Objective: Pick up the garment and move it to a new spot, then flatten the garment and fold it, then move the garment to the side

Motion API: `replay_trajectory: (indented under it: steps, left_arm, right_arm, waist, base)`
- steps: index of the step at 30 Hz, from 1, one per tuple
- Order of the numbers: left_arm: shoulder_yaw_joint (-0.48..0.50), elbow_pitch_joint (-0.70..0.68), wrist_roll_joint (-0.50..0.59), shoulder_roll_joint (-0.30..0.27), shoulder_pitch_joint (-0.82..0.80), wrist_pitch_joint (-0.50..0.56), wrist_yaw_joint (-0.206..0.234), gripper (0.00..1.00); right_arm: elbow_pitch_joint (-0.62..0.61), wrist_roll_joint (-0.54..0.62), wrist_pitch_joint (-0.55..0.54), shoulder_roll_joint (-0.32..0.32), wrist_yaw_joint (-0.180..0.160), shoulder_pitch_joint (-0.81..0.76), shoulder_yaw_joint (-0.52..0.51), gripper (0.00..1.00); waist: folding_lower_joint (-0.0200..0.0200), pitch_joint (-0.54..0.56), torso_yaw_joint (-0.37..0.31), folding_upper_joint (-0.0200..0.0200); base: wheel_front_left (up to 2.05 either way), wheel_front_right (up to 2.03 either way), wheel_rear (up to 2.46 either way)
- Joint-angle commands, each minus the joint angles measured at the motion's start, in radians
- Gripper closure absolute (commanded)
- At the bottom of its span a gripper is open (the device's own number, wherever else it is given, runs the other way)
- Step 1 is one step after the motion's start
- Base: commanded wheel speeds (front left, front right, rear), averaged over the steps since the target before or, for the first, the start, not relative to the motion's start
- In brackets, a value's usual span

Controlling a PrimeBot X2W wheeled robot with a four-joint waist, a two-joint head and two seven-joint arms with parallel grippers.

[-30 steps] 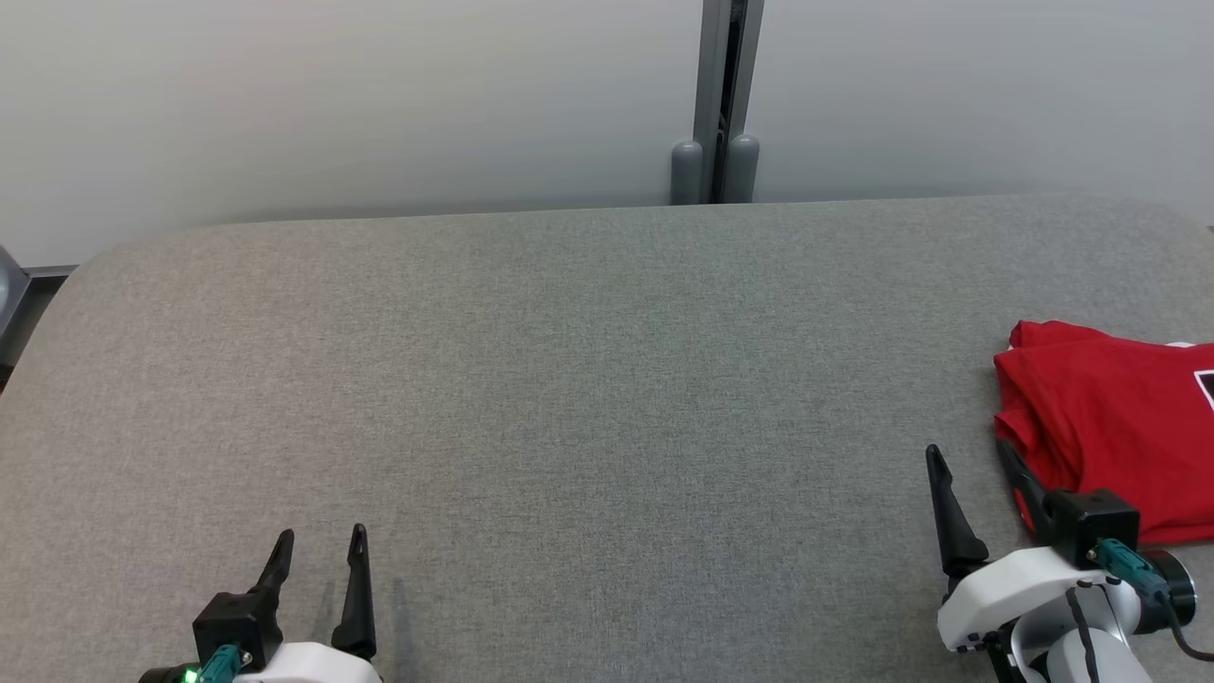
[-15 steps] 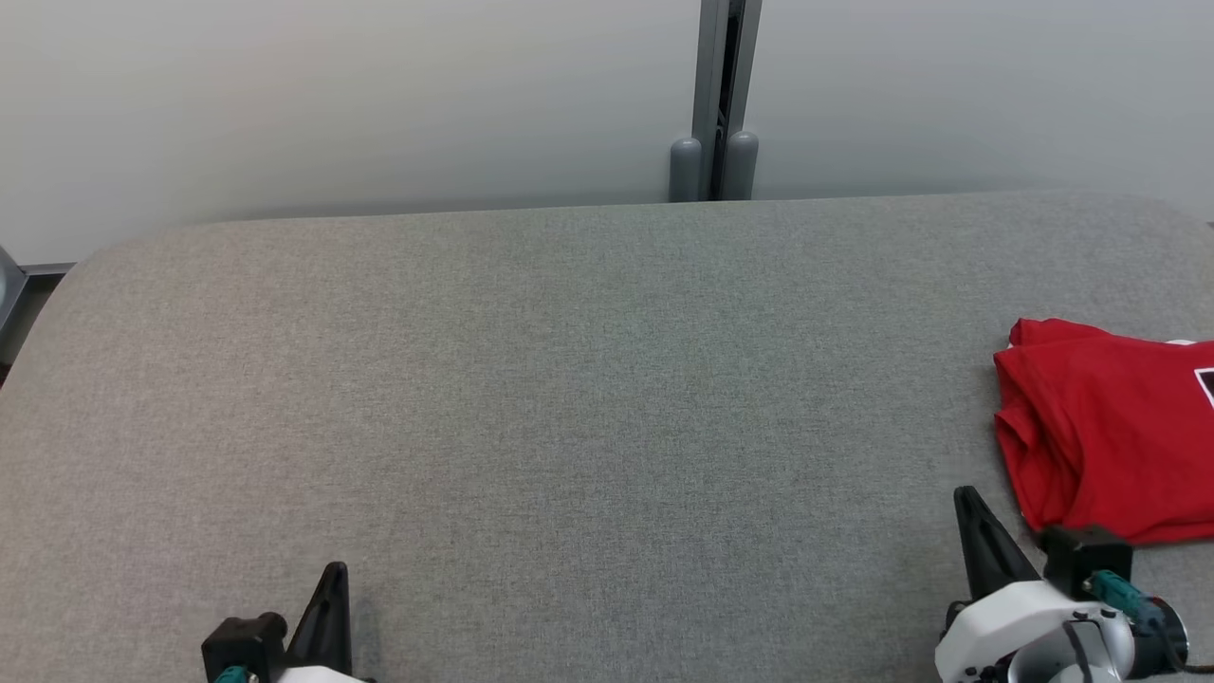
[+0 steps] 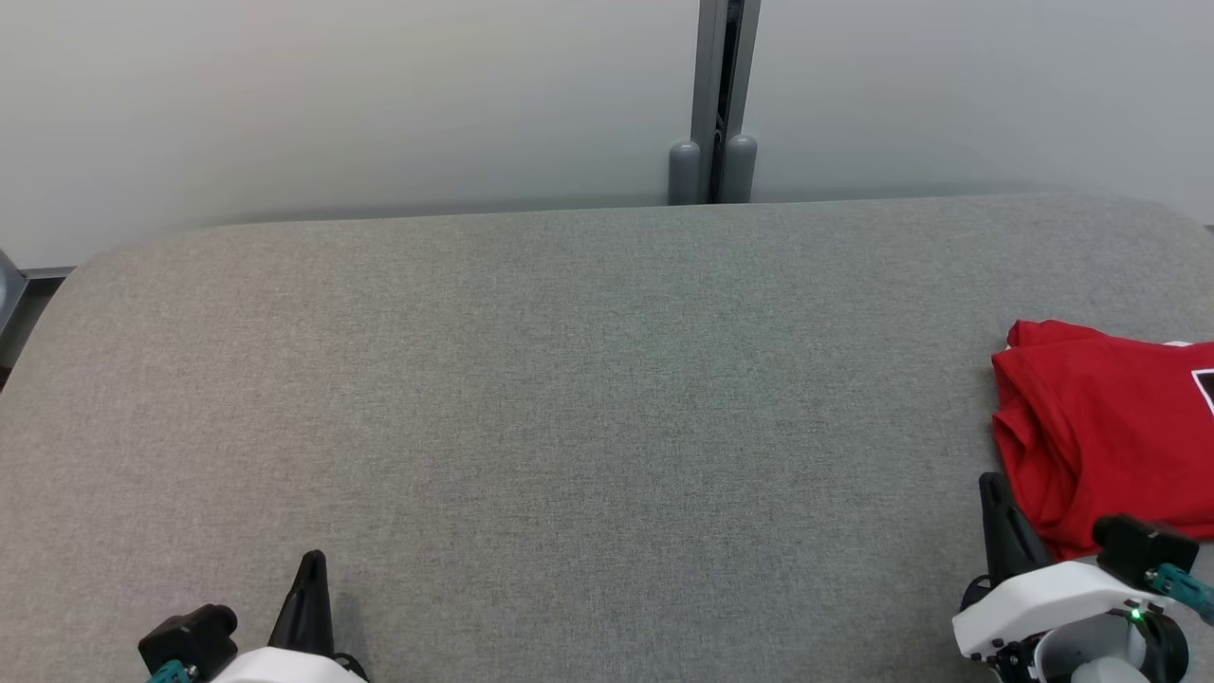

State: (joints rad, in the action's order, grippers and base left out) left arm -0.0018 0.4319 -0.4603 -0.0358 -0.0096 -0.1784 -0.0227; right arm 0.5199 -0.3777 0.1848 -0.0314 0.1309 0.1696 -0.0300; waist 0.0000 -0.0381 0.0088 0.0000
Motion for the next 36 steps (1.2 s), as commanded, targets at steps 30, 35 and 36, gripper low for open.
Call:
replay_trajectory:
  steps: [30, 35, 36]
  left_arm:
    - [0.049, -0.088, -0.461, -0.011, -0.06, 0.114, -0.046, 1.0]
    - [0.055, -0.097, -0.522, -0.012, -0.065, 0.13, -0.052, 1.0]
    - [0.056, -0.099, -0.533, -0.012, -0.066, 0.134, -0.053, 1.0]
  right_arm:
    - [-0.125, -0.494, -0.117, -0.014, 0.0, -0.019, -0.035, 1.0]
    - [-0.139, -0.558, -0.133, -0.015, 0.0, -0.023, -0.04, 1.0]
    - [-0.142, -0.571, -0.136, -0.015, 0.0, -0.024, -0.041, 1.0]
  waist:
    - [0.0, 0.01, -0.002, 0.0]
    - [0.0, 0.011, -0.003, 0.0]
    - [0.0, 0.012, -0.003, 0.0]
  base:
    - [0.0, 0.0, 0.0]
    - [0.0, 0.0, 0.0]
    - [0.0, 0.0, 0.0]
